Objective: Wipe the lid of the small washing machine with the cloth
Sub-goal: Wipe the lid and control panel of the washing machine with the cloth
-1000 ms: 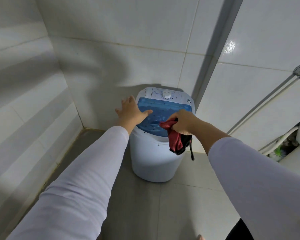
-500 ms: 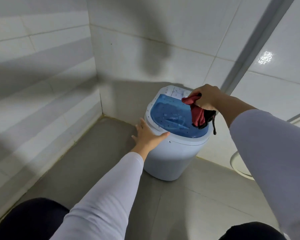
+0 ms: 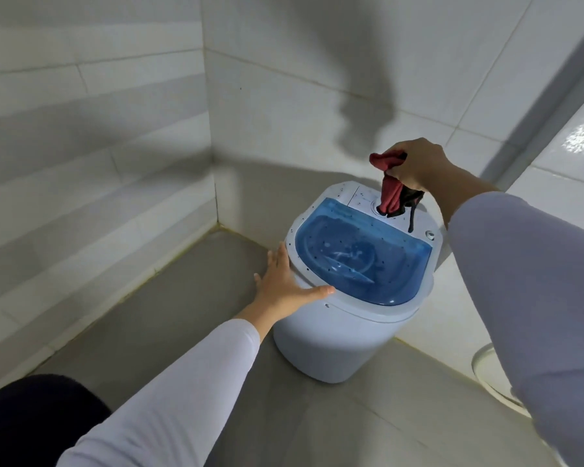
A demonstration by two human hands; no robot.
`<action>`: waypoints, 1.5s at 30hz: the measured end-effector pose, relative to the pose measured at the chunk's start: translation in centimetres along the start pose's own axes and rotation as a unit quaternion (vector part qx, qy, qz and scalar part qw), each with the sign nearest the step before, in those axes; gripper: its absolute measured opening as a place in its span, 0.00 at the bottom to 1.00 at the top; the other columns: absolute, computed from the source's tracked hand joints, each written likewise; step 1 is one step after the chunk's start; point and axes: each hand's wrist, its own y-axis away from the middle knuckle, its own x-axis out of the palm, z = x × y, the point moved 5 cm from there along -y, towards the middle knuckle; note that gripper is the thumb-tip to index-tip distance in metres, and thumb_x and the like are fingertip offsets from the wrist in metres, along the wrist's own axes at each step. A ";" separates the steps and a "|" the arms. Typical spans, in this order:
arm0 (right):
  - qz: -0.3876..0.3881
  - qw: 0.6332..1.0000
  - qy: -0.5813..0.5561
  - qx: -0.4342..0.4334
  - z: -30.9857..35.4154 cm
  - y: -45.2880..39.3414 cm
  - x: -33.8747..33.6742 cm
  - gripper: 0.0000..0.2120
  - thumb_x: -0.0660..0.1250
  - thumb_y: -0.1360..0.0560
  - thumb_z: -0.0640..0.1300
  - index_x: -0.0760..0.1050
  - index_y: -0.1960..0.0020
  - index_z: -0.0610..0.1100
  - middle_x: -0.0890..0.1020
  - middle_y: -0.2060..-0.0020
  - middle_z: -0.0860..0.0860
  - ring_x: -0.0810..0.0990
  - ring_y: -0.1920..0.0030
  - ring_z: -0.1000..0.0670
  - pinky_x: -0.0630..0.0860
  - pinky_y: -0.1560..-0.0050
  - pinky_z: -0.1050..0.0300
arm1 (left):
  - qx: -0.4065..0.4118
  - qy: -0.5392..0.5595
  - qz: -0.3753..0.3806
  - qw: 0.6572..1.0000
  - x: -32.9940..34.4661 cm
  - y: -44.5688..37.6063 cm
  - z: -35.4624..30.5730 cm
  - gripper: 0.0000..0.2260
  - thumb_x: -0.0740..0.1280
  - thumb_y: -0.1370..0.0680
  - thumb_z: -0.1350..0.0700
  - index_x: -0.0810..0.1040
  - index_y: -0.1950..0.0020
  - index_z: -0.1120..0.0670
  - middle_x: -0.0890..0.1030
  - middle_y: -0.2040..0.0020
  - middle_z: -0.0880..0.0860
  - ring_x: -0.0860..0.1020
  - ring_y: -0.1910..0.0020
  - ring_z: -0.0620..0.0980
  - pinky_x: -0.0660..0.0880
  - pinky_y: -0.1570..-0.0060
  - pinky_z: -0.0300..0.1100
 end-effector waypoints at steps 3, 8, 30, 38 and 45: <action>0.025 0.999 -0.021 0.020 -0.4 -1.9 1.3 0.23 0.70 0.28 0.43 0.72 0.33 0.44 0.78 0.39 0.43 0.75 0.38 0.41 0.72 0.43 0.54 | 0.004 0.002 -0.002 1.000 0.4 -0.2 0.6 0.59 0.67 0.45 0.24 0.42 0.23 0.43 0.47 0.20 0.45 0.41 0.21 0.49 0.39 0.27 0.65; 0.070 0.997 -0.027 -0.006 0.6 -4.6 3.6 0.31 0.73 0.34 0.34 0.70 0.33 0.45 0.77 0.40 0.44 0.75 0.40 0.42 0.73 0.46 0.54 | 0.011 -0.021 -0.023 0.999 0.7 -0.1 0.6 0.60 0.67 0.43 0.25 0.39 0.22 0.45 0.43 0.20 0.45 0.36 0.22 0.46 0.37 0.26 0.61; 0.139 0.987 -0.067 -0.051 0.6 -9.0 10.9 0.21 0.63 0.25 0.32 0.72 0.33 0.42 0.78 0.36 0.52 0.75 0.35 0.52 0.65 0.44 0.68 | 0.011 -0.016 -0.011 1.000 0.8 -0.2 0.5 0.60 0.73 0.38 0.33 0.34 0.23 0.46 0.39 0.21 0.47 0.38 0.22 0.48 0.35 0.25 0.54; 0.116 0.987 -0.073 -0.079 0.5 -8.4 11.3 0.18 0.60 0.25 0.29 0.79 0.41 0.43 0.83 0.45 0.53 0.80 0.42 0.54 0.73 0.45 0.65 | 0.005 0.019 -0.002 1.000 0.6 -0.1 0.3 0.60 0.75 0.39 0.35 0.35 0.23 0.44 0.43 0.20 0.45 0.43 0.22 0.50 0.43 0.24 0.61; 0.079 0.992 -0.049 -0.091 0.9 -7.8 11.6 0.16 0.66 0.27 0.35 0.81 0.44 0.49 0.84 0.47 0.54 0.79 0.45 0.53 0.73 0.50 0.64 | 0.005 0.018 0.000 1.000 0.4 0.2 -0.1 0.58 0.75 0.37 0.37 0.34 0.23 0.45 0.41 0.21 0.45 0.41 0.22 0.49 0.39 0.24 0.58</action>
